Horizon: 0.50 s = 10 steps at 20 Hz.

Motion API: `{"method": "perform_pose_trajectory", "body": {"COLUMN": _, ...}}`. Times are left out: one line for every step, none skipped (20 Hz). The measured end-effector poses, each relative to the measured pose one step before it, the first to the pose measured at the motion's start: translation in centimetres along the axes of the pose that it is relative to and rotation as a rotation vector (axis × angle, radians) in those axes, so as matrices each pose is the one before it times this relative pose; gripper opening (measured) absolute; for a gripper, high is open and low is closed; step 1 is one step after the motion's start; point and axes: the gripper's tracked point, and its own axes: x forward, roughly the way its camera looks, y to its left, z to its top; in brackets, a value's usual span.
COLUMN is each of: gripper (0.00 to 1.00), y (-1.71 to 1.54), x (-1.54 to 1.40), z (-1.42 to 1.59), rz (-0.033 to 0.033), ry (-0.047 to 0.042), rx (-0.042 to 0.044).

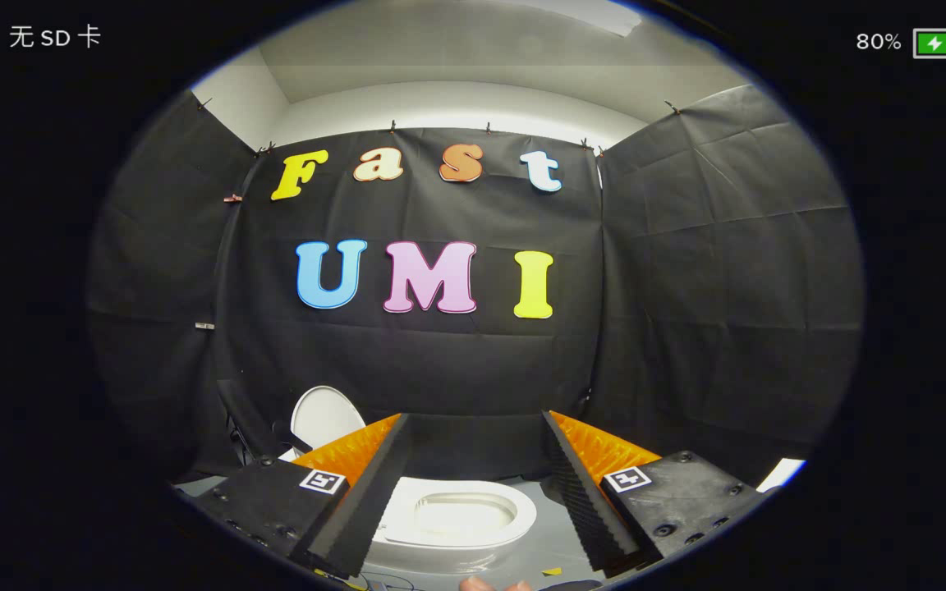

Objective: Open the toilet lid.

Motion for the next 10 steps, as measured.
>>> {"method": "perform_pose_trajectory", "body": {"gripper": 0.98, "y": 0.077, "x": 0.037, "z": 0.05, "rz": 0.00173, "ry": -0.00023, "rx": -0.00026}}
{"method": "perform_pose_trajectory", "body": {"gripper": 0.98, "y": -0.042, "x": -0.045, "z": 0.029, "rz": -0.00139, "ry": -0.00215, "rx": -0.00303}}
{"method": "perform_pose_trajectory", "body": {"gripper": 0.98, "y": -0.029, "x": 0.066, "z": 0.056, "rz": -0.00088, "ry": -0.00261, "rx": 0.00001}}
{"method": "perform_pose_trajectory", "body": {"gripper": 0.99, "y": 0.14, "x": -0.076, "z": 0.002, "rz": 0.00293, "ry": -0.00113, "rx": 0.00228}}
{"method": "perform_pose_trajectory", "body": {"gripper": 0.98, "y": 0.146, "x": 0.043, "z": -0.046, "rz": 0.00321, "ry": 0.00274, "rx": -0.00106}}
{"method": "perform_pose_trajectory", "body": {"gripper": 0.98, "y": 0.135, "x": 0.089, "z": -0.046, "rz": 0.00218, "ry": 0.00166, "rx": -0.00616}}
{"method": "perform_pose_trajectory", "body": {"gripper": 0.98, "y": 0.01, "x": 0.156, "z": 0.025, "rz": -0.00151, "ry": -0.00084, "rx": -0.00526}}
{"method": "perform_pose_trajectory", "body": {"gripper": 0.98, "y": -0.002, "x": 0.018, "z": 0.099, "rz": 0.00049, "ry": -0.0024, "rx": 0.00119}}
{"method": "perform_pose_trajectory", "body": {"gripper": 0.98, "y": 0.183, "x": -0.086, "z": 0.065, "rz": 0.0029, "ry": 0.00011, "rx": 0.00313}}
{"method": "perform_pose_trajectory", "body": {"gripper": 0.98, "y": 0.176, "x": 0.06, "z": 0.019, "rz": 0.00284, "ry": 0.00127, "rx": 0.00003}}
